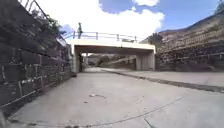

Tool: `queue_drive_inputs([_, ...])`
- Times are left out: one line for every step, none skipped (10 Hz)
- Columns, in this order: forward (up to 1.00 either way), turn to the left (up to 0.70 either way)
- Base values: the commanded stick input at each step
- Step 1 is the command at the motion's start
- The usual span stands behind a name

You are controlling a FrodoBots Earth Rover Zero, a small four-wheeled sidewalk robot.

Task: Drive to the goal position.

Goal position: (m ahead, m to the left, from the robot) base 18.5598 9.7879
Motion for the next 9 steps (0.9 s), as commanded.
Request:
queue_drive_inputs([0.00, 0.00])
queue_drive_inputs([0.00, 0.00])
queue_drive_inputs([0.00, 0.00])
queue_drive_inputs([0.00, 0.00])
queue_drive_inputs([0.00, 0.00])
queue_drive_inputs([0.00, 0.15])
queue_drive_inputs([0.00, 0.39])
queue_drive_inputs([0.00, 0.45])
queue_drive_inputs([0.00, 0.45])
